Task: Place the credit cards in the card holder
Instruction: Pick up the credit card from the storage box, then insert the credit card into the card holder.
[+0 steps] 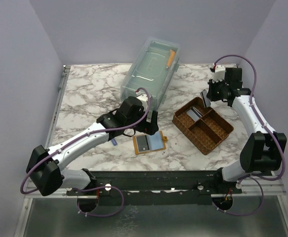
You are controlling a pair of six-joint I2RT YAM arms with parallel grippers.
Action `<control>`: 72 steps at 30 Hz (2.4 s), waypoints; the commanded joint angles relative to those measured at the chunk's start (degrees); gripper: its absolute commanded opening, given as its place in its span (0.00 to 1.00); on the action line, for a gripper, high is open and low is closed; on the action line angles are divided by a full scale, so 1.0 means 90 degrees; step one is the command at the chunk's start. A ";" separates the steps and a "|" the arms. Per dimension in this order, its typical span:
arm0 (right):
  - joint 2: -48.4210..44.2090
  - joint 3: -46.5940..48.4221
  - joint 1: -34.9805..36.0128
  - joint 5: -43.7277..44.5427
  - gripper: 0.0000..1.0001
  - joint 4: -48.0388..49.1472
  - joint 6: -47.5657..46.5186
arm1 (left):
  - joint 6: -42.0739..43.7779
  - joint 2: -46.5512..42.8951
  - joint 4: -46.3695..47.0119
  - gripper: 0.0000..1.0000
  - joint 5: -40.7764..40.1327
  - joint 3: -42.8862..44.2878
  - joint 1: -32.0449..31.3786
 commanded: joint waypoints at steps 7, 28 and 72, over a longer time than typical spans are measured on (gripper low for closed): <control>-0.0529 -0.0899 -0.0026 -0.0998 0.00 0.1109 0.2114 | -0.0539 0.0386 0.0380 0.96 0.1102 0.0465 0.0048; -0.1567 -0.3555 -0.1731 -0.4191 0.00 0.5103 0.5568 | -0.1806 0.3344 0.2288 0.81 0.2767 0.3342 0.0079; -0.1236 -0.4064 -0.2349 -0.4910 0.00 0.6538 0.7225 | -0.3578 0.5025 0.4158 0.74 0.4103 0.3514 0.0551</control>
